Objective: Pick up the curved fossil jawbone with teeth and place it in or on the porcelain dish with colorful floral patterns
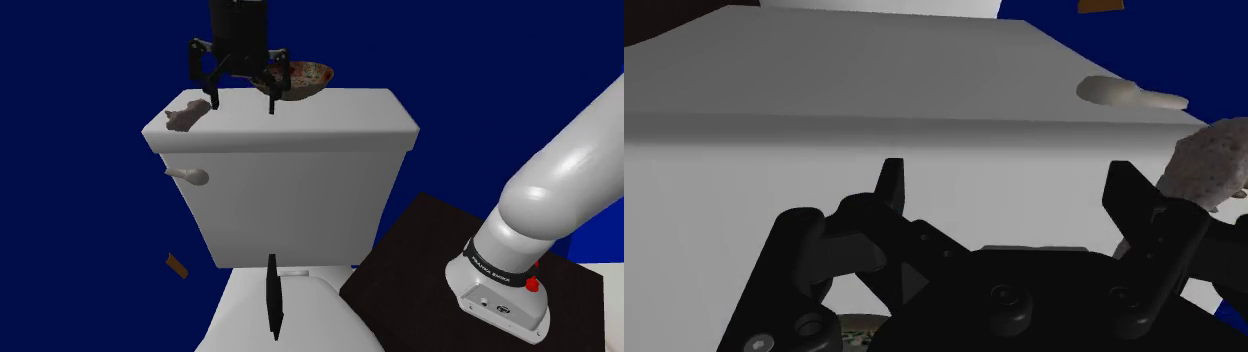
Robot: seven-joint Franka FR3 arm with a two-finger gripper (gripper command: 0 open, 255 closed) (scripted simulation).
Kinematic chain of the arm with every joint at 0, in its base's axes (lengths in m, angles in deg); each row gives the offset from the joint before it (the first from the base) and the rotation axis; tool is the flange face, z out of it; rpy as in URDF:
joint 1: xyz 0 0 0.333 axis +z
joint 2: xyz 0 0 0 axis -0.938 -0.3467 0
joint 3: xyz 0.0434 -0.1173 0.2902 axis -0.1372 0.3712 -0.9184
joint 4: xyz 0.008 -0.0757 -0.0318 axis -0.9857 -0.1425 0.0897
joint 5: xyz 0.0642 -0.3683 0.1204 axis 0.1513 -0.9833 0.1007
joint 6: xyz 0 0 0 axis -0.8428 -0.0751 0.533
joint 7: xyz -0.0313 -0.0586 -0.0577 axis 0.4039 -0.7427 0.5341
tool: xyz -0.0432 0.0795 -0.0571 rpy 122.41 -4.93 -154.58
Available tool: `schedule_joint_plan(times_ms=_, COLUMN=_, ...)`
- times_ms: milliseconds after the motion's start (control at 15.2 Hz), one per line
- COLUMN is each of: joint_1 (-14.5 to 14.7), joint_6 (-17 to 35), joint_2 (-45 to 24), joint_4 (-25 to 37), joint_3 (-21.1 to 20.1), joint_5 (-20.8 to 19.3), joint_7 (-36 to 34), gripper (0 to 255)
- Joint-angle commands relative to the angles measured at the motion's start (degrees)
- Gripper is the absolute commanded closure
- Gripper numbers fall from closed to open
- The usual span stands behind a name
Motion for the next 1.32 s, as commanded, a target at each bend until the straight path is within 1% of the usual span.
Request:
schedule_joint_plan(times_ms=0, joint_1=-0.7, joint_6=0.3, joint_2=-4.8, joint_4=4.6, joint_3=-2.7, joint_5=-4.2, joint_7=-6.7, gripper=0)
schedule_joint_plan(times_ms=132, joint_1=-0.4, joint_6=-0.2, joint_2=-10.5, joint_4=10.1, joint_3=-5.0, joint_5=-9.8, joint_7=-13.5, gripper=0)
schedule_joint_plan(times_ms=198, joint_1=0.2, joint_6=-0.8, joint_2=-13.5, joint_4=13.1, joint_3=-5.9, joint_5=-12.8, joint_7=-16.9, gripper=0)
schedule_joint_plan(times_ms=330, joint_1=2.6, joint_6=-2.7, joint_2=-19.8, joint_4=19.6, joint_3=-6.7, joint_5=-19.1, joint_7=-23.3, gripper=0)
schedule_joint_plan(times_ms=396, joint_1=3.7, joint_6=-3.3, joint_2=-21.3, joint_4=21.3, joint_3=-6.4, joint_5=-20.5, joint_7=-24.6, gripper=0)
schedule_joint_plan(times_ms=858, joint_1=3.5, joint_6=1.8, joint_2=-21.8, joint_4=16.6, joint_3=-5.8, joint_5=-21.0, joint_7=-25.1, gripper=0)
schedule_joint_plan(times_ms=1254, joint_1=3.5, joint_6=2.2, joint_2=-21.9, joint_4=16.2, joint_3=-5.7, joint_5=-21.1, joint_7=-25.2, gripper=0)
